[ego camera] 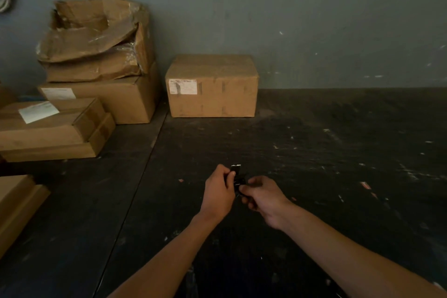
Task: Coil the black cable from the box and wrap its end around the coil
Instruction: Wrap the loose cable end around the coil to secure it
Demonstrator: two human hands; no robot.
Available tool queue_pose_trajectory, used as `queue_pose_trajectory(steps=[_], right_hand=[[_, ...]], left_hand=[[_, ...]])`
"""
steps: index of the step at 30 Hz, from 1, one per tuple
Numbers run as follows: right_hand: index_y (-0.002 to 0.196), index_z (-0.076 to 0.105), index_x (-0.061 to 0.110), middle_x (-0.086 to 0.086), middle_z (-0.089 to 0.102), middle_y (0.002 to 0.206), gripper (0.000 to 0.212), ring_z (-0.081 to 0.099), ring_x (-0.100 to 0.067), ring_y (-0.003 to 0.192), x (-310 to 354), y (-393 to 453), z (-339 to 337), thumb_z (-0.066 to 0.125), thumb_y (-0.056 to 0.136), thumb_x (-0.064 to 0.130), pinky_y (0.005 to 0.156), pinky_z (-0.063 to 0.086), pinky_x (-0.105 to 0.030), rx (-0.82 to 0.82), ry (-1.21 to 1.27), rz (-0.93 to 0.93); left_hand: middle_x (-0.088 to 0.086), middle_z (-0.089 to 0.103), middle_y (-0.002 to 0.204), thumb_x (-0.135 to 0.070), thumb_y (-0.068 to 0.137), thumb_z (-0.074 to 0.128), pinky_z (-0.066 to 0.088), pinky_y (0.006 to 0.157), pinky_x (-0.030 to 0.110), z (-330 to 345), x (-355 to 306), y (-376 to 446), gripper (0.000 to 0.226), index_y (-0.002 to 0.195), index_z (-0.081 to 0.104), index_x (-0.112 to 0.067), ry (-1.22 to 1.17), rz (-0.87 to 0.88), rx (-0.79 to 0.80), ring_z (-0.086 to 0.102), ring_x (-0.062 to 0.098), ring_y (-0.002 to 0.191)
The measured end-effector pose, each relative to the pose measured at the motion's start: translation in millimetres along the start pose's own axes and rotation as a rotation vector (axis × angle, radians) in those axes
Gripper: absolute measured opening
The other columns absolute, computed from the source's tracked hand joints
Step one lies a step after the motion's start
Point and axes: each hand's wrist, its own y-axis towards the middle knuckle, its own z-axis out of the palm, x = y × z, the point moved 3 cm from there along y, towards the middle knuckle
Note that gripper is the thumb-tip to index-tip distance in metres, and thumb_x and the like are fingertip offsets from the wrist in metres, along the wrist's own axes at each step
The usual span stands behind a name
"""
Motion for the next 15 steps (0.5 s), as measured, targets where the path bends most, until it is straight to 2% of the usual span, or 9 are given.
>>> queue_pose_trajectory(steps=[4,8,10,12,15], right_hand=[[0.104,0.065,0.018,-0.007,0.066,0.103,0.016,0.061,-0.016,0.084,3.6,-0.5,2.2,0.058,0.093,0.008,0.071,0.05,-0.028,-0.015,0.021,-0.138],[0.103,0.071,0.012,-0.012,0.069,0.104,0.025,0.062,-0.02,0.09,3.3,-2.6,2.6,0.057,0.089,-0.004,0.09,0.051,-0.038,0.05,0.171,-0.182],[0.109,0.07,0.011,-0.012,0.07,0.11,0.032,0.065,-0.021,0.101,1.9,-1.9,2.5,0.057,0.086,-0.008,0.097,0.051,-0.039,0.101,0.185,-0.211],[0.114,0.068,0.013,-0.007,0.07,0.114,0.036,0.065,-0.017,0.108,1.2,-0.6,1.4,0.059,0.086,-0.007,0.095,0.052,-0.034,0.112,0.111,-0.269],[0.115,0.066,0.019,0.002,0.068,0.113,0.032,0.065,-0.01,0.107,2.2,0.2,-2.6,0.06,0.09,0.0,0.091,0.055,-0.029,0.014,-0.137,-0.409]], left_hand=[[-0.002,0.062,0.089,-0.014,0.099,0.049,0.05,0.063,0.017,0.2,2.5,1.9,0.009,0.095,0.054,-0.02,-0.002,-0.033,0.028,0.063,0.006,0.078],[-0.003,0.06,0.084,-0.014,0.101,0.046,0.048,0.059,0.009,-1.5,-0.2,3.0,0.01,0.097,0.055,-0.015,-0.052,-0.04,0.081,0.059,-0.007,0.068],[-0.002,0.06,0.083,-0.014,0.102,0.044,0.047,0.057,0.01,-2.3,-1.1,2.9,0.012,0.097,0.054,-0.015,-0.077,-0.033,0.112,0.057,-0.009,0.063],[0.0,0.059,0.084,-0.015,0.103,0.041,0.046,0.054,0.011,-2.9,-2.3,2.4,0.013,0.097,0.052,-0.017,-0.089,-0.045,0.152,0.056,-0.005,0.062],[0.001,0.059,0.088,-0.016,0.103,0.038,0.045,0.055,0.014,-1.4,-5.1,0.4,0.014,0.096,0.05,-0.021,-0.086,-0.061,0.226,0.057,0.002,0.068]])
